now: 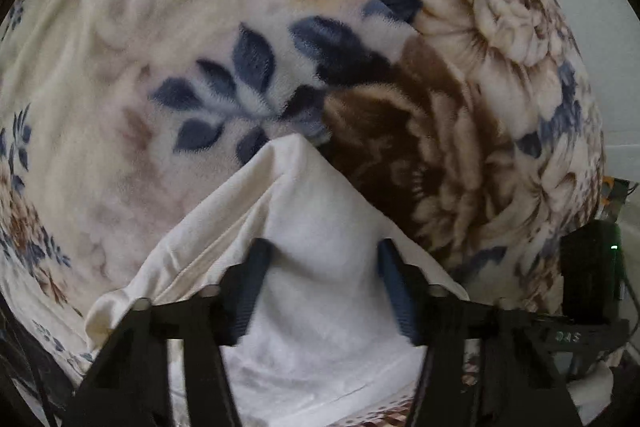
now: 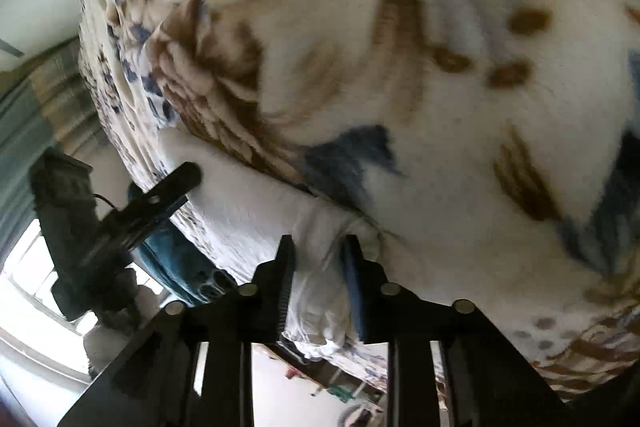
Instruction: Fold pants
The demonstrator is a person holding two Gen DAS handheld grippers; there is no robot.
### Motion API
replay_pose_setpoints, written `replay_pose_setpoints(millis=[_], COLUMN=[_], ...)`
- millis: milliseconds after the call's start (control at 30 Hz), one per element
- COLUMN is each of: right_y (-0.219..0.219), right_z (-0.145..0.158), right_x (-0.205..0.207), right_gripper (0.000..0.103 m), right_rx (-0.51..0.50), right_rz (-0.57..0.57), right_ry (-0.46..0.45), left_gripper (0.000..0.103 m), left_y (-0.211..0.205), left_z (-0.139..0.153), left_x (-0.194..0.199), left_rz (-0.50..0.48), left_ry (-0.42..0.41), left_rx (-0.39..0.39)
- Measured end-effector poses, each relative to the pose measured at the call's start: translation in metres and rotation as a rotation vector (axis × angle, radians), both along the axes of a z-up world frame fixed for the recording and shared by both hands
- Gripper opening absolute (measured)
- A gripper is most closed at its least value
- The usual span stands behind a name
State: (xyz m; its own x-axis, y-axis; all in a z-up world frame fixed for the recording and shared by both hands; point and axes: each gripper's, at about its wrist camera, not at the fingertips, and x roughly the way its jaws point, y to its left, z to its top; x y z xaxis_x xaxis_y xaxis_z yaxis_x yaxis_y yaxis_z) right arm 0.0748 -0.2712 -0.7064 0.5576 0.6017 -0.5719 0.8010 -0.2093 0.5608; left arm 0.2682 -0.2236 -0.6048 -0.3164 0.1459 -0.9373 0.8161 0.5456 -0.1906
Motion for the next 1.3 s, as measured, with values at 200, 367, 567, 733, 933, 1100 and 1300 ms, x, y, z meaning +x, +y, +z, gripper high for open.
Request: replay_pose_setpoints(millis=[200, 367, 567, 733, 933, 1100, 1300], right_y=[-0.014, -0.032, -0.023, -0.025, -0.01, 0.015, 0.045], right_z=[0.015, 0.031, 0.007, 0.009, 0.014, 0.013, 0.004], right_x=[0.004, 0.035, 0.061, 0.025, 0.01, 0.053, 0.089], right_gripper=[0.022, 0.074, 0.025, 0.005, 0.012, 0.091, 0.024], right_rx=[-0.046, -0.069, -0.051, -0.01, 0.055, 0.064, -0.037], right_rz=[0.143, 0.123, 0.243, 0.168, 0.079, 0.069, 0.212], right_ry=[0.037, -0.016, 0.044, 0.068, -0.019, -0.069, 0.078], left_gripper=[0.042, 0.041, 0.032, 0.032, 0.04, 0.067, 0.067], left_y=[0.015, 0.022, 0.011, 0.016, 0.024, 0.043, 0.057], left_z=[-0.006, 0.002, 0.001, 0.001, 0.018, 0.012, -0.003], left_x=[0.032, 0.03, 0.033, 0.035, 0.034, 0.016, 0.021], left_rz=[0.178, 0.153, 0.184, 0.151, 0.147, 0.077, 0.119], left_ry=[0.13, 0.097, 0.041, 0.0, 0.014, -0.038, -0.095], left_rx=[-0.002, -0.011, -0.03, -0.032, -0.059, -0.034, -0.041])
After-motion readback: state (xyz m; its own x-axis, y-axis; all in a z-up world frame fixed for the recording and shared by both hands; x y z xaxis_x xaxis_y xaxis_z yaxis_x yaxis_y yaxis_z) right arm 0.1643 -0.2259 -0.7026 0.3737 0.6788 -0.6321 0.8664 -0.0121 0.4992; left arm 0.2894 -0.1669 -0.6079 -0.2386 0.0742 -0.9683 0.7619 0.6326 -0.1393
